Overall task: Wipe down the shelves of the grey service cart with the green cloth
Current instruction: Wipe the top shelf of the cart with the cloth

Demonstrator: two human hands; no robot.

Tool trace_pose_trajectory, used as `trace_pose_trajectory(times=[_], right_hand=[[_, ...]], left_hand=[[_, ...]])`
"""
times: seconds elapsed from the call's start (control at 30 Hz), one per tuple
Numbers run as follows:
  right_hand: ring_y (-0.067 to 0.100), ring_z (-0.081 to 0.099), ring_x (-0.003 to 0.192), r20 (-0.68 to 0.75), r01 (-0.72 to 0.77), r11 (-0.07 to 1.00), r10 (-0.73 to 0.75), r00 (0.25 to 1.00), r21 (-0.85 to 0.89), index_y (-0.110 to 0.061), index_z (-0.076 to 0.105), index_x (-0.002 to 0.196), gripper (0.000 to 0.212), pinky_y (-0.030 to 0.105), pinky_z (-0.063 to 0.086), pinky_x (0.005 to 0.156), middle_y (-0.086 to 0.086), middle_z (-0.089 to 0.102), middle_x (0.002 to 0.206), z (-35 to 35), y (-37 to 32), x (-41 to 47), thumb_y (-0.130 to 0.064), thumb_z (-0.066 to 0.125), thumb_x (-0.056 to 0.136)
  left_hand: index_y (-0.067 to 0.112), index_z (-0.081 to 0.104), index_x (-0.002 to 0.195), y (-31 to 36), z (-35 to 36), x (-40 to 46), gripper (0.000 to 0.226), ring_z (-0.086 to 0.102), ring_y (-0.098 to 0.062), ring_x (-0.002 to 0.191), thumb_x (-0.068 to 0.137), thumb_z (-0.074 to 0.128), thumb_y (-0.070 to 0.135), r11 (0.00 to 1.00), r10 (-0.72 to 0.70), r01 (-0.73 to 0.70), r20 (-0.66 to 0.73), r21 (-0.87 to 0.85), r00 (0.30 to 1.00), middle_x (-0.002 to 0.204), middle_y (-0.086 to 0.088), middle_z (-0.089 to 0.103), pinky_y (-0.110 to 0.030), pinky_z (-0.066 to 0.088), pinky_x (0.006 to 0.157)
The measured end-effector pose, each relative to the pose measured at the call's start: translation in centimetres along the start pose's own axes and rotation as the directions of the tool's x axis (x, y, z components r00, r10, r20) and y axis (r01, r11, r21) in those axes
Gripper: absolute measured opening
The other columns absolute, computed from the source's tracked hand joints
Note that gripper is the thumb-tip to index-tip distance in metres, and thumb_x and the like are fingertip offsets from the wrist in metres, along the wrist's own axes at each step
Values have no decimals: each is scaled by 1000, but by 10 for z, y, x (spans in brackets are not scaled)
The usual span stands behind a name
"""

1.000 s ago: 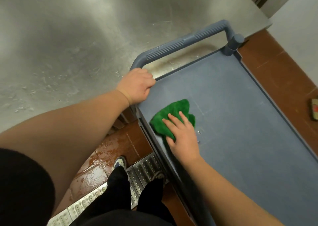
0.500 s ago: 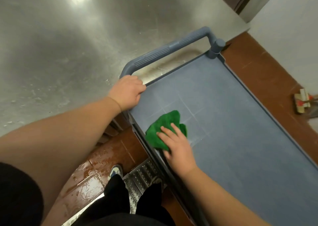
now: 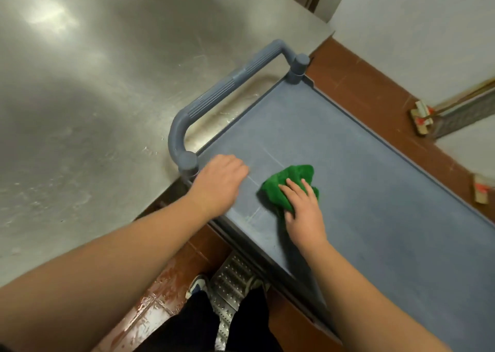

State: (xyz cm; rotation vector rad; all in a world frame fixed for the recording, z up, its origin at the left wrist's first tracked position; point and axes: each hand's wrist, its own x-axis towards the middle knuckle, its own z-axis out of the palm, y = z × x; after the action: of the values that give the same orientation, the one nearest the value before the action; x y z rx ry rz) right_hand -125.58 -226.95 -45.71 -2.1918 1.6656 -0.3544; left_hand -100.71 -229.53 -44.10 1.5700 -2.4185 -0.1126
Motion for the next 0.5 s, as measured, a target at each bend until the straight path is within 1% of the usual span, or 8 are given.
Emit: trace_pose_trajectory(times=[0.03,0.1,0.17,0.23,0.3,0.4,0.43,0.5], right_hand=[[33,32,144,51,91,996,-91,995,6,-19,59,135,69,45,24,121,1,52,147,2,-4,-6,7,61,71],[31,31,145,153,310,950,-312,938,33,-20,59,135,65,42,23,122,-1,52,147,6,-7,-25,1,50,74],[29,28,147,232,395,917,-396,888,54,-24,54,140,65,41,21,122,-5,47,151,7,-9,-45,-6,49,78],[29,27,148,252,381,924,-375,892,24,-30,49,144,66,44,23,121,-8,42,154,7,-9,-50,-14,56,81],[31,31,145,267,398,916,-373,889,-44,-32,48,145,65,44,27,120,-7,42,154,7,-6,-41,-20,57,82],[36,37,141,246,399,910,-363,899,-112,-27,53,141,63,43,29,119,0,48,150,-1,14,-22,-11,48,80],[38,38,139,184,331,934,-305,935,-136,-25,55,140,64,44,29,119,2,49,149,-7,27,-14,-7,46,78],[38,37,139,29,59,989,-56,998,-136,-23,56,139,66,47,31,117,3,50,149,-23,51,-1,2,53,77]], left_hand=[[10,63,109,12,11,-5,36,56,-33,108,78,46,19,999,24,-22,50,-46,998,109,-11,63,-45,42,97],[13,52,135,22,27,-14,50,42,-28,134,89,37,28,995,-55,68,161,-78,985,139,-8,53,-43,28,115],[21,37,147,19,33,-15,54,25,-23,145,95,33,34,989,-110,130,226,-75,968,154,-3,36,-43,14,120],[28,31,150,18,33,-11,54,17,-22,148,96,32,36,993,-86,103,247,-55,965,159,-1,26,-44,9,121],[33,26,151,18,32,-8,56,12,-22,149,96,31,38,996,-69,84,283,-41,957,161,-1,19,-44,6,121],[36,18,152,16,34,-7,57,6,-20,150,96,29,38,996,-73,86,330,-22,941,163,1,11,-43,2,121],[37,17,153,16,33,-7,58,5,-20,150,96,28,38,996,-79,88,337,-10,938,163,1,10,-44,1,121],[36,14,153,20,30,-5,58,2,-20,150,96,28,37,995,-103,92,343,49,934,163,1,7,-49,-1,120]])
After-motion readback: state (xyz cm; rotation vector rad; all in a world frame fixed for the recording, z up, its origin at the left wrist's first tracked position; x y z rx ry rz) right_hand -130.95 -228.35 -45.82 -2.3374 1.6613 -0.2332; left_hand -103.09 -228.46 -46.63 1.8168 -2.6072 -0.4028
